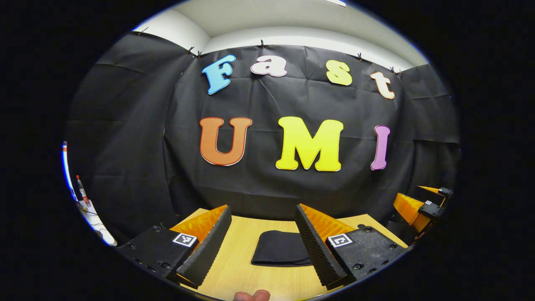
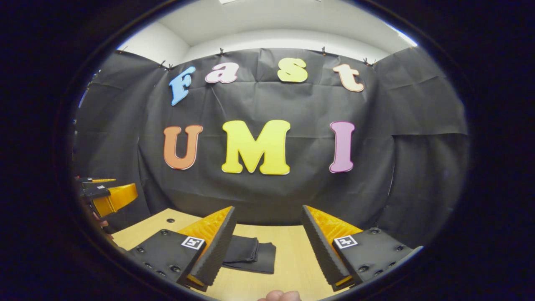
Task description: Grasp the waist and the cuffs of the jeans and fold them to make the two legs overlap; first hold the waist and fold one-third of the jeans toward the cuffs, then hold the cuffs and fold the remaining one-third in the same direction to finish folding.
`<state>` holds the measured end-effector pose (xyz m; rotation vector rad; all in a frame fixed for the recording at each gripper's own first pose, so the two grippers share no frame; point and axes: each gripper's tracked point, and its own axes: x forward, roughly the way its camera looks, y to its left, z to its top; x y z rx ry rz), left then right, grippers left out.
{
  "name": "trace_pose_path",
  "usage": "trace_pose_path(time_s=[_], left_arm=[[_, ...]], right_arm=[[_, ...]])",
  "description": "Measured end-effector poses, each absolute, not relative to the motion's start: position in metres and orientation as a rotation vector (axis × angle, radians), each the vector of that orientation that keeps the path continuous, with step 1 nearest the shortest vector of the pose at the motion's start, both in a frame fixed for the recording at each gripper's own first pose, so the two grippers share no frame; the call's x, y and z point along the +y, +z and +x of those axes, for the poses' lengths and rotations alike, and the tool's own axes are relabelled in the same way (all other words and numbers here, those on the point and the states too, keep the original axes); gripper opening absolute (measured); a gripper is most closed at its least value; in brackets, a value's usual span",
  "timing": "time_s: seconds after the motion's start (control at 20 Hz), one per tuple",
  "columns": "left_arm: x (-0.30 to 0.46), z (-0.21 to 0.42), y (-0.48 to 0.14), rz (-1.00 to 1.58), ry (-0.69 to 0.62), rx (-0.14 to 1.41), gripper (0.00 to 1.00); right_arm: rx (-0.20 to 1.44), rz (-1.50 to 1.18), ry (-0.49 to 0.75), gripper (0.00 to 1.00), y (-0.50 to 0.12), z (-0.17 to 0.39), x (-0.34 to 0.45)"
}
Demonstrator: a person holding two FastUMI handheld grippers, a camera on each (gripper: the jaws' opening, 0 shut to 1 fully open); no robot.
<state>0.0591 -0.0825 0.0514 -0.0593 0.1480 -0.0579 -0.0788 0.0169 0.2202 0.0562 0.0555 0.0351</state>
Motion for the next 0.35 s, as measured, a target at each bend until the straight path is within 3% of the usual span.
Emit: trace_pose_path(time_s=[0.35], left_arm=[[-0.0886,0.0601,0.0540,-0.068,-0.089,0.150,0.98]], right_arm=[[0.047,0.053,0.041,0.93,0.2231,-0.0780,0.0218]])
